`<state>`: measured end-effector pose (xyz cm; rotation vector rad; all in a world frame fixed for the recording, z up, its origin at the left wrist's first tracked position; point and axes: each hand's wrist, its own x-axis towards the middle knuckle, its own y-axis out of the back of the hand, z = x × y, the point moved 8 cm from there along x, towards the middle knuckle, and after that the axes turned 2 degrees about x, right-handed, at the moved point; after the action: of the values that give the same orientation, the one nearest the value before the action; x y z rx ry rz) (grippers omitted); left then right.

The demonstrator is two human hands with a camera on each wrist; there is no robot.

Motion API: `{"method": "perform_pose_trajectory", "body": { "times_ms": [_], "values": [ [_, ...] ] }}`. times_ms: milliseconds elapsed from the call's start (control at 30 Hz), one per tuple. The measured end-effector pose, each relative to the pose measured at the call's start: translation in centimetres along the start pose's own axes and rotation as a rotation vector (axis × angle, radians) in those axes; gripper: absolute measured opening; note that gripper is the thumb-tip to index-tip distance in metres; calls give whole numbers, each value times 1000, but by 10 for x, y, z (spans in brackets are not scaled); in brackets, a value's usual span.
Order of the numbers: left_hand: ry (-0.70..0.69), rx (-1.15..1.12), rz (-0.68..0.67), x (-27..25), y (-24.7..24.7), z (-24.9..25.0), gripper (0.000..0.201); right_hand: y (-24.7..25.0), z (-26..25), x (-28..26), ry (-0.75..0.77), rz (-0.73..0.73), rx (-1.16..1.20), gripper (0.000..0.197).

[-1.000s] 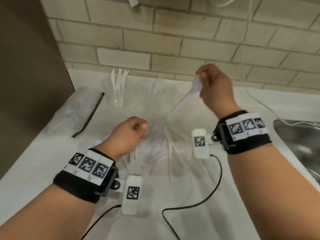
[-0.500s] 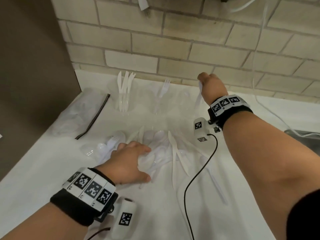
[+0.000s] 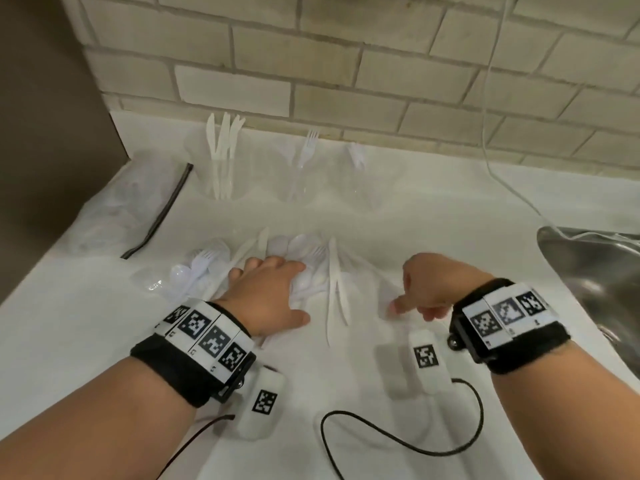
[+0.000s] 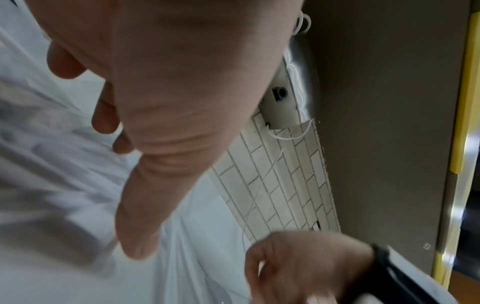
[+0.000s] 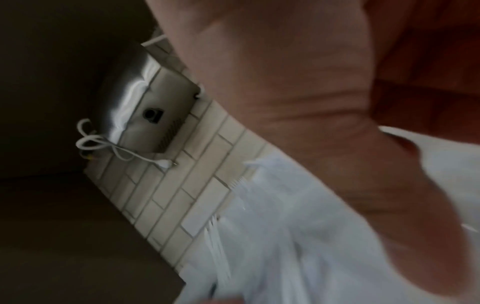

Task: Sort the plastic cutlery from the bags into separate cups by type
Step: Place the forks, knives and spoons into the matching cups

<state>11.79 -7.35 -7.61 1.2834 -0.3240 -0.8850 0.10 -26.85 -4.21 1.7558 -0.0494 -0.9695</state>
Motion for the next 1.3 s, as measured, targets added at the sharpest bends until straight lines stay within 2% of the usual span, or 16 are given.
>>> {"method": "perform_pose_trajectory", "body": {
  "times_ms": [100, 233, 367, 433, 500, 567, 633, 700, 767, 867, 900, 1000, 1100, 1133, 1233, 1300],
  "values": [
    [35, -24, 4, 2, -2, 3, 87, -35, 5, -8, -3, -31, 65, 28],
    [53, -63, -18, 6, -5, 9, 88, -35, -13, 2, 73, 132, 153, 26],
    [44, -132, -48, 6, -5, 11, 89, -25, -32, 20, 172, 215, 256, 22],
    [38, -166, -46, 5, -1, 6, 97, -5, -29, 29, 174, 350, 319, 16],
    [36, -161, -67, 4, 0, 2, 105, 7, -25, 42, 142, 404, 296, 33],
    [28, -143, -115, 4, -2, 2, 106, 0, -28, 54, 97, 293, 213, 47],
    [14, -127, -136, 5, -4, 4, 101, -10, -34, 57, 85, 202, 116, 46],
    [0, -113, -139, 5, -5, 5, 95, -14, -39, 47, 97, 172, 76, 43],
    [0, -124, -154, 5, -7, 4, 97, -20, -38, 34, 91, 148, 101, 44],
    [2, -169, -140, 5, -8, 7, 93, -36, -39, 15, 53, 75, 231, 59],
    [-1, -186, -128, 5, -8, 10, 88, -40, -42, 11, 58, 50, 275, 62],
    [3, -283, -99, 10, -7, 16, 59, -42, -59, 4, 93, 12, 351, 50],
    [22, -397, -64, 14, -3, 19, 27, -39, -73, 5, 78, 12, 242, 60],
    [38, -449, -57, 15, -4, 19, 26, -40, -76, 8, 57, 12, 215, 62],
    [132, -808, -149, 14, -18, 18, 35, -41, -89, 19, 22, 24, 122, 59],
    [130, -893, -181, 13, -23, 19, 42, -42, -96, 27, 16, 28, 46, 49]
  ]
}}
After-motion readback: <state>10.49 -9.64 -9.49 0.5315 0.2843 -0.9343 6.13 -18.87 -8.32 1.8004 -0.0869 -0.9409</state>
